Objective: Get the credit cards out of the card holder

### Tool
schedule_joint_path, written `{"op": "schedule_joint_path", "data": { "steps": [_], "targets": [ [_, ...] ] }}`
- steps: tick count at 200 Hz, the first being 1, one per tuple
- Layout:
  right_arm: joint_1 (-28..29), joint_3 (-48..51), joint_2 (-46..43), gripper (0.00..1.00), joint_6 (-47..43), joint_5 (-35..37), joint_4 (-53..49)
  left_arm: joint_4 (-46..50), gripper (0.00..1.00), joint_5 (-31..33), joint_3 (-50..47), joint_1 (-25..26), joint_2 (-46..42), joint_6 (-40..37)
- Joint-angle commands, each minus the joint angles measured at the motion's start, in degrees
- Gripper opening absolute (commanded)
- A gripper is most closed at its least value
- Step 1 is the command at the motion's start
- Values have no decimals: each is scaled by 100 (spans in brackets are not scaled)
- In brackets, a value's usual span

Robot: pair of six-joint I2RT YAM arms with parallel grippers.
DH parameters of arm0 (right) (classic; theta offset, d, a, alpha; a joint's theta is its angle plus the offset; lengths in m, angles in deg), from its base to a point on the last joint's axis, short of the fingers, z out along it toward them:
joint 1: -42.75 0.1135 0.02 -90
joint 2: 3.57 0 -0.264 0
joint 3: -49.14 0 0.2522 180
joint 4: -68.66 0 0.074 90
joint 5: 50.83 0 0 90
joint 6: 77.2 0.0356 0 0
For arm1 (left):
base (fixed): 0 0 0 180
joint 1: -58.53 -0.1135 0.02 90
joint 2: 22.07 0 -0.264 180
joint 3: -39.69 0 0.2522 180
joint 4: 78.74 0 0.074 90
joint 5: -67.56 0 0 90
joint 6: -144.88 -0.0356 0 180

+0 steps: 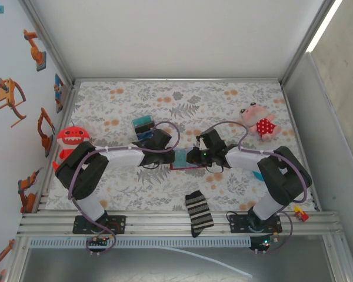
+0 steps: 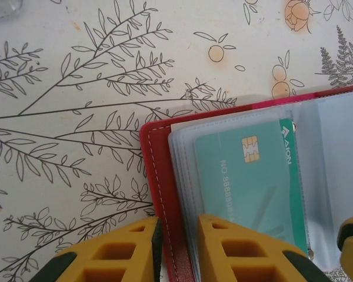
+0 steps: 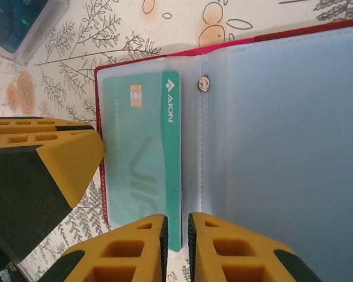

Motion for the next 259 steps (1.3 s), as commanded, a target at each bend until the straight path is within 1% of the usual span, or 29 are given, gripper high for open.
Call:
{"op": "schedule_joint_path", "data": {
  "steps": [1,68,136,216,259],
  "targets": [
    [-31,95,108,17,128,-141,280,147,23,14,104,-15,108,-99],
    [-169,372,442,17,480,-486,1128,288,22,12,112,-16,122,-126],
    [-202,410,655,17,608,-722,1544,324,21,-45,127,2,169,-114],
    [-207,445,808,17,665,-871,1678,362,19,-95,245,47,252,-118],
    [-207,465,918,16,779,-1031,1988,409,19,-122,271,72,278,-118]
  ]
}}
